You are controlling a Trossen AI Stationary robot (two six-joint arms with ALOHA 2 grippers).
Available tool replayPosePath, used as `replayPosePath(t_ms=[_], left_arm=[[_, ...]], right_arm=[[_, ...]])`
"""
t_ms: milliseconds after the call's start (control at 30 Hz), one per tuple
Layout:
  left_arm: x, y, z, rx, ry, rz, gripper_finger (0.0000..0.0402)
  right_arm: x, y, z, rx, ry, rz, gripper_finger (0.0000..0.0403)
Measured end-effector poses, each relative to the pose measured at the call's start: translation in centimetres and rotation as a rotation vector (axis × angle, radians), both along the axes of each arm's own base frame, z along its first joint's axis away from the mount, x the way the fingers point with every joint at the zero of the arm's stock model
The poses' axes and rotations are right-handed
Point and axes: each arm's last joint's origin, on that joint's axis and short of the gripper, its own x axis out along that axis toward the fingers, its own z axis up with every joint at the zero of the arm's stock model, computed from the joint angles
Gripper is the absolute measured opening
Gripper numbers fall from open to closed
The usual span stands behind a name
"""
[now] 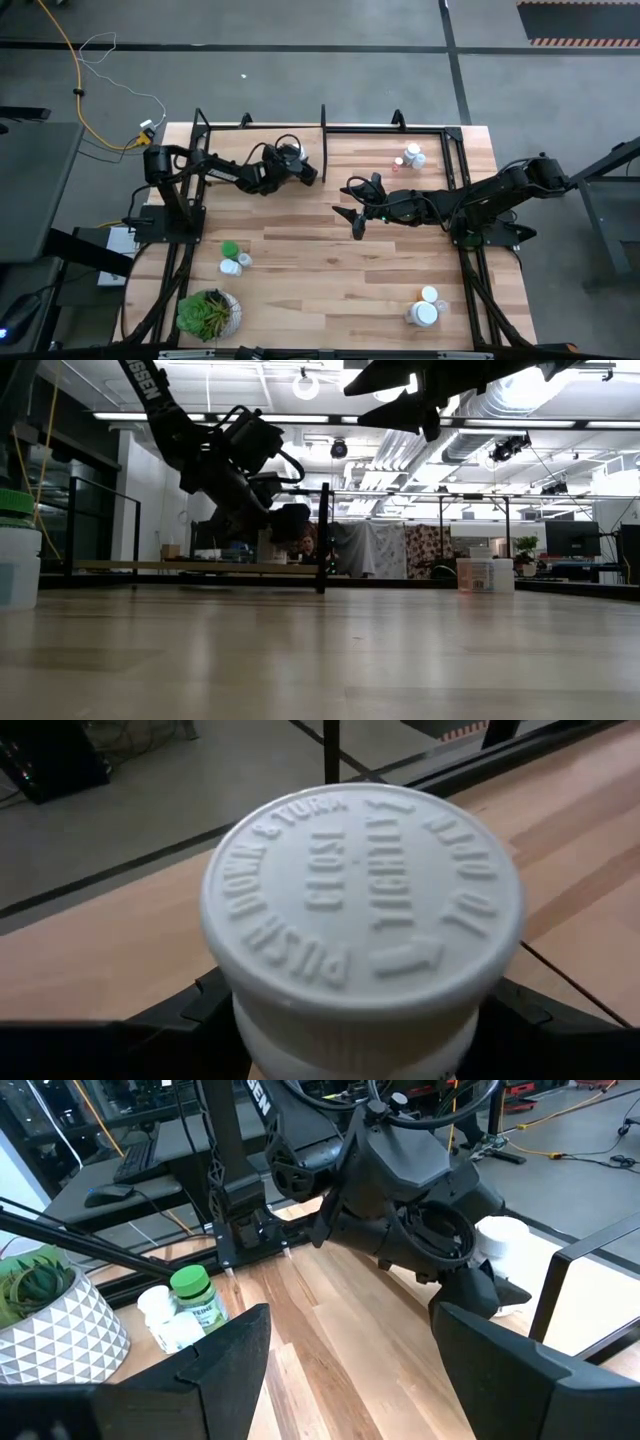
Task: Pick and place medicine bottles onto shelf by color
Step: Put the top medium white pill bottle on the shelf
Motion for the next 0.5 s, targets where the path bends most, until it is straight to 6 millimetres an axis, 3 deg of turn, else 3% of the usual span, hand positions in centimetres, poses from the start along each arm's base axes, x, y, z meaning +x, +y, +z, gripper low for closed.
replayPosePath(t_ms=[167, 500], left_arm=[[-0.01, 0.02, 0.0, 0.001, 0.002, 0.0, 0.0266], [-0.06, 0.06, 0.28, 0.006, -0.005, 0.001, 0.0361]], right_arm=[[0.0, 0.0, 0.0, 0.001, 0.0, 0.0, 0.0273], [0.0, 0.0, 0.0, -0.001, 0.001, 0.0, 0.0273]])
